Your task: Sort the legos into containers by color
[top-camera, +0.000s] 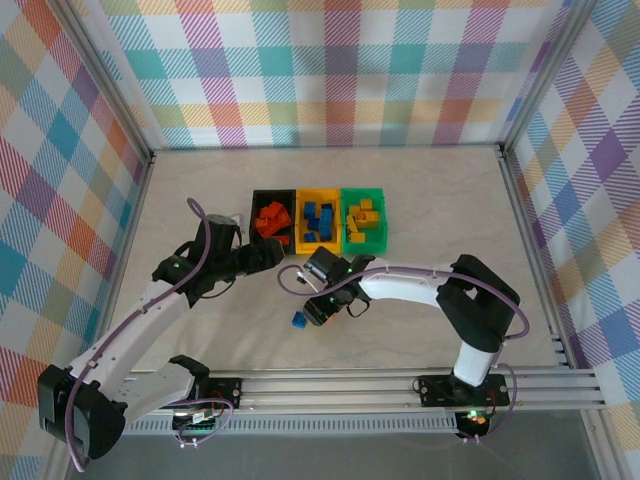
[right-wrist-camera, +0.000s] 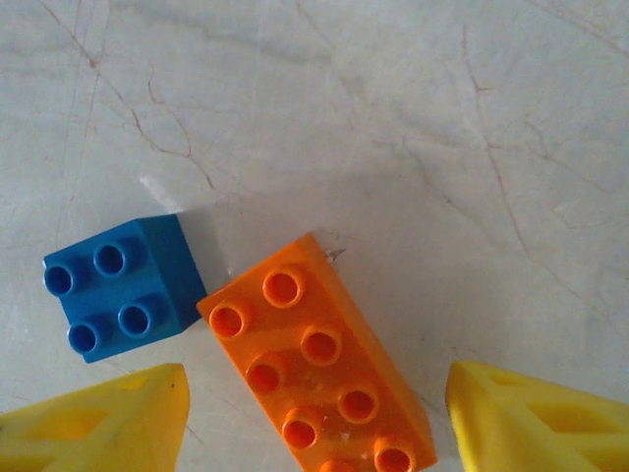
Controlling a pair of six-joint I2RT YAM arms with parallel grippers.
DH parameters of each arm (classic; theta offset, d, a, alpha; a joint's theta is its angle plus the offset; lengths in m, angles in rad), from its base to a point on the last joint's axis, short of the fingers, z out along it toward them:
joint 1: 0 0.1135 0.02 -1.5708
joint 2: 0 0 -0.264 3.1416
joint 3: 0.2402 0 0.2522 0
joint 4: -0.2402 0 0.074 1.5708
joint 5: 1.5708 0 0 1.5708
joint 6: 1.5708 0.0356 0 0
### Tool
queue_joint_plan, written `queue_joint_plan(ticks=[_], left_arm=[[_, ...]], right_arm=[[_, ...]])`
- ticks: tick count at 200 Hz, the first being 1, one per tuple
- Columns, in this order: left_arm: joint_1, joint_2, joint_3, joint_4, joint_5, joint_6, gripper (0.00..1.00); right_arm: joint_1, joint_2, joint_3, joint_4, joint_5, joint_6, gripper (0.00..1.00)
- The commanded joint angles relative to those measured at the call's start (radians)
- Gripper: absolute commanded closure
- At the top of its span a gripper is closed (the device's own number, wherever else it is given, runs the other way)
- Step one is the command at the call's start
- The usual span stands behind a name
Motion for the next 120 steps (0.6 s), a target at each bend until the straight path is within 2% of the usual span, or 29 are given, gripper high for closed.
queue_joint_plan(ticks=[1,25,62,120], left_arm=[[0.000,0.005,-0.023,-0.004,0.002,-0.001,0.00],[0.002,0.006,-0.018,-0.019,-0.007,0.005,0.00],[0.004,-0.005,-0.013,-0.032,-0.018,0.005,0.00],[0.014,-0.040,-0.017,-0.052,-0.048,-0.001,0.00]], right_arm=[[0.020,0.023,-0.008,-0.026,0.033,-0.023,0.31],[0.034,0.048,0.004,-0.035,0.059,-0.036,0.31],[0.039,0.077,0.012,-0.030,0.090,-0.041,0.39],[0.039,0.024,-0.021,0.025,0.089,-0.031,0.70]])
